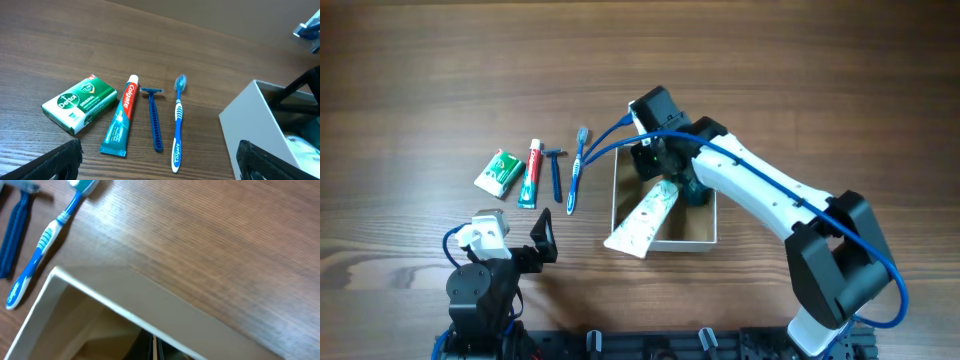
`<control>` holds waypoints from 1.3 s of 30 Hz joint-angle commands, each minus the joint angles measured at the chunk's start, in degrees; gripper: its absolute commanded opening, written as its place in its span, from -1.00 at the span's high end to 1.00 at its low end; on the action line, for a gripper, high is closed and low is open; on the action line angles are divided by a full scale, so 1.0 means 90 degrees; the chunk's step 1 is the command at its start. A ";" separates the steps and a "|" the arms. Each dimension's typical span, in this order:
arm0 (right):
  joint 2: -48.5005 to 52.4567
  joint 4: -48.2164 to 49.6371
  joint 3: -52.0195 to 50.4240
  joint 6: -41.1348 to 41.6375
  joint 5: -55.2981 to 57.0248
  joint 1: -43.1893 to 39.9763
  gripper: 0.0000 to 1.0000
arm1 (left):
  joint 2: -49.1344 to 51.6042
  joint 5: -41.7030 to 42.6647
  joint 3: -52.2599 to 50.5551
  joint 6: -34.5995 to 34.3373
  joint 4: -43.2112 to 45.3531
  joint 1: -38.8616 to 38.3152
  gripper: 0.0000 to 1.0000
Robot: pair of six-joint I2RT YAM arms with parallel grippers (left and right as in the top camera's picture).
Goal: Pack container
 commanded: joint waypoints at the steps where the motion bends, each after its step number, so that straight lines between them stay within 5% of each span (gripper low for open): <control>1: 0.0097 0.0323 0.0019 -0.0187 0.0233 -0.0119 0.91 | -0.0046 0.0143 -0.0058 0.0056 0.0000 0.0041 -1.00; 10: 0.0100 0.0957 0.0019 -0.0491 0.0525 -0.0153 0.91 | -0.0046 0.0143 -0.0058 0.0056 0.0000 0.0041 -1.00; 18: -0.0719 -0.0639 0.0947 -0.0389 -0.0306 -0.0151 0.91 | -0.0046 0.0143 -0.0058 0.0056 0.0000 0.0041 -0.99; 23: -0.2123 -0.1474 0.1535 0.0308 -0.0265 -0.0180 0.16 | -0.0046 0.0143 -0.0058 0.0053 -0.0002 0.0041 -0.99; 27: -0.2749 -0.2382 0.1532 0.1615 0.0270 -0.0636 -0.12 | -0.0046 0.0143 -0.0058 0.0053 0.0000 0.0039 -1.00; 35: -0.2188 -0.3196 0.0940 0.2174 -0.0017 -0.2174 -0.09 | -0.0046 0.0143 -0.0058 0.0053 0.0000 0.0041 -0.99; 39: -0.1605 -0.3172 0.0549 0.2183 -0.0296 -0.2276 0.29 | -0.0046 0.0143 -0.0058 0.0056 0.0000 0.0041 -1.00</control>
